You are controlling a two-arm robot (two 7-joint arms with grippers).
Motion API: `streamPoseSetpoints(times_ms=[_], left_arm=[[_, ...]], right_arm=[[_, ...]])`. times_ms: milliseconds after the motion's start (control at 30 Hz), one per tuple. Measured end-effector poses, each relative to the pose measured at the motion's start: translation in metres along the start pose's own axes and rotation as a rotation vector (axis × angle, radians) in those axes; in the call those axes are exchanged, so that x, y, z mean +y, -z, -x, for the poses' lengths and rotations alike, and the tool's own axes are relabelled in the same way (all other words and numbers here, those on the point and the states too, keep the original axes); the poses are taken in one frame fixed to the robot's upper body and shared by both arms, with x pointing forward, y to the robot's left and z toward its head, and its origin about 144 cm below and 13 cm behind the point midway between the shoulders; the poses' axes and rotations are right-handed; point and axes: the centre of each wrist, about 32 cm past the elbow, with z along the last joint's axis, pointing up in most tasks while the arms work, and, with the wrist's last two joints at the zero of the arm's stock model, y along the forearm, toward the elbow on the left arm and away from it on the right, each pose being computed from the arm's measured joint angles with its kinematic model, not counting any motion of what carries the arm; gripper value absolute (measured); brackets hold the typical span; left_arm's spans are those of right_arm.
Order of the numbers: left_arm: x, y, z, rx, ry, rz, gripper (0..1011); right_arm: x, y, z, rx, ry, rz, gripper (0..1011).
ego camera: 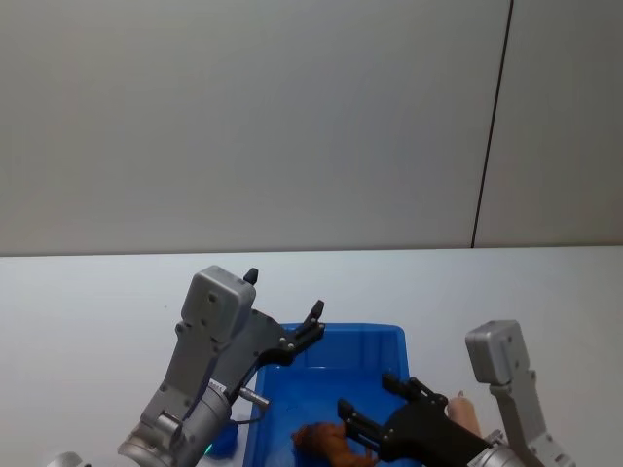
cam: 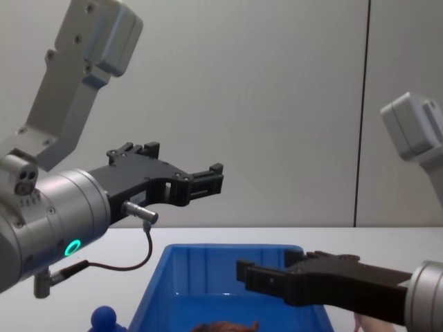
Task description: Pick up the two dolls from the table and place them into the box.
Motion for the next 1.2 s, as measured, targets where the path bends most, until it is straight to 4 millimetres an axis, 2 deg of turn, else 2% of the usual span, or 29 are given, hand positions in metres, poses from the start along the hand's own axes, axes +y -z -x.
streamPoseSetpoints(times_ms=[267,1200], left_arm=[[0.000,0.000,0.000,0.000,0.000,0.000,1002],[0.000,0.000,0.000,0.000,0.000,0.000,1002]], right_arm=[[-0.004,-0.001,-0.001,-0.003,0.046,-0.003,998],[-0.056,0.006,0.005,-0.052,0.362,0.002,1001]])
